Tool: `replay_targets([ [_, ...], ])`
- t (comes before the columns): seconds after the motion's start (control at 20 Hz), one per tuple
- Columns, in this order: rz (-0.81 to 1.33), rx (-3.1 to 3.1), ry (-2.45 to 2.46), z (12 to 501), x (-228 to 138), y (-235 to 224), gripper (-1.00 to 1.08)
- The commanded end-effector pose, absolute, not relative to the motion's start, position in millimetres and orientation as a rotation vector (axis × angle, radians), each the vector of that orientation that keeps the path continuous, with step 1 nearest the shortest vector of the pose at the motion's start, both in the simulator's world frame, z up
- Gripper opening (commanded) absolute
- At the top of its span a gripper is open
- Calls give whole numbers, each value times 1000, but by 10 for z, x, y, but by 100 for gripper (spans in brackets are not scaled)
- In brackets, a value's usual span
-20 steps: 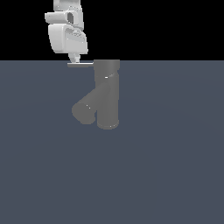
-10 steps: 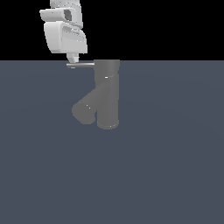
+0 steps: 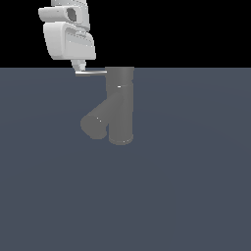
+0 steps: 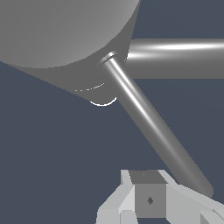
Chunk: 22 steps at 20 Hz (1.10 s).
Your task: Turn on the faucet by rotating a designated handle.
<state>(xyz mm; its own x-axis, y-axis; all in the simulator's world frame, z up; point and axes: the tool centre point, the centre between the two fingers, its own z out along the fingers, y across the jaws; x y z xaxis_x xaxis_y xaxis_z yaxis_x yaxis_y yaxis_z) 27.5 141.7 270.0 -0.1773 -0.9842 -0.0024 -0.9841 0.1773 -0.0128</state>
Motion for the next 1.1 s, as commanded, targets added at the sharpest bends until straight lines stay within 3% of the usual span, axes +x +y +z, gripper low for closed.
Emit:
replay_targets([
  [0.0, -9, -2010, 2409, 2700, 194, 1359, -100],
  [1.05, -3, -2013, 2410, 2698, -310, 999, -100],
])
